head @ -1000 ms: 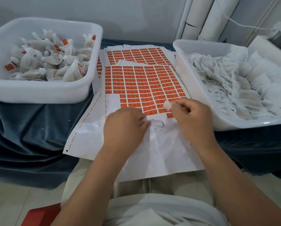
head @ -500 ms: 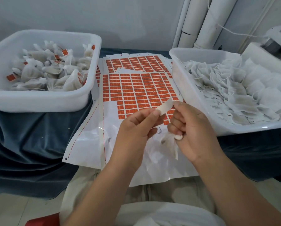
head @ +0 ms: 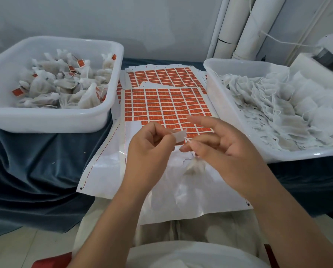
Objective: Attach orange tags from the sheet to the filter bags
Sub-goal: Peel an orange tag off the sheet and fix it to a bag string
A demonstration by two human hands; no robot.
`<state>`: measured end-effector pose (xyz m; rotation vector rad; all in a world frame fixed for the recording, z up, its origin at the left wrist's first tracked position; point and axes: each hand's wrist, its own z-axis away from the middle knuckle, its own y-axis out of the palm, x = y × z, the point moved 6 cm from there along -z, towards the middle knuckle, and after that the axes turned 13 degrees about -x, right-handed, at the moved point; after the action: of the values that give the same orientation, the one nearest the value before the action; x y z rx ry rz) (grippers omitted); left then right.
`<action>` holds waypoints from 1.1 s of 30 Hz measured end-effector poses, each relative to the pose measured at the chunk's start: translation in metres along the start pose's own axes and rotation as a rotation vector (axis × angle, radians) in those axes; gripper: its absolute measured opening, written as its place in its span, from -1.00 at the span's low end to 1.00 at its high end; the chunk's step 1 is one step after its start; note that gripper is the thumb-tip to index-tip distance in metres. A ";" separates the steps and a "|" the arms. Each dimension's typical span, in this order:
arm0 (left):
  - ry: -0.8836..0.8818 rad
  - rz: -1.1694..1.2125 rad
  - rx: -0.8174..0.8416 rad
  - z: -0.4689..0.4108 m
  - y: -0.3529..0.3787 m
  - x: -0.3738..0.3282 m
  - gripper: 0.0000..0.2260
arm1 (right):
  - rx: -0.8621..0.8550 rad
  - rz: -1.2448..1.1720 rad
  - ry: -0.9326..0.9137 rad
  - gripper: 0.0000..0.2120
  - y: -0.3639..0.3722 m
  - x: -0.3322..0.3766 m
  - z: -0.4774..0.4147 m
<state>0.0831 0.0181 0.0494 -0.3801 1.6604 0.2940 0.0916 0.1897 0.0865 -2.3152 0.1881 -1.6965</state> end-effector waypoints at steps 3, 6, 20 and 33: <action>0.017 0.018 0.067 0.003 0.005 -0.001 -0.92 | -0.068 0.133 -0.080 -0.58 -0.005 0.009 0.001; 0.017 0.000 0.107 0.007 0.011 0.000 -0.89 | -0.105 0.135 -0.073 -0.57 -0.006 0.009 0.000; 0.028 0.060 0.214 0.016 0.019 -0.005 -0.90 | -0.130 0.076 -0.092 -0.60 -0.005 0.009 -0.001; 0.148 -0.011 0.174 0.018 0.019 -0.011 -0.94 | -0.216 0.122 -0.095 -0.69 -0.009 0.008 -0.002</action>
<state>0.0927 0.0433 0.0572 -0.2858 1.8132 0.1138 0.0922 0.1962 0.0971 -2.4734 0.5063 -1.5720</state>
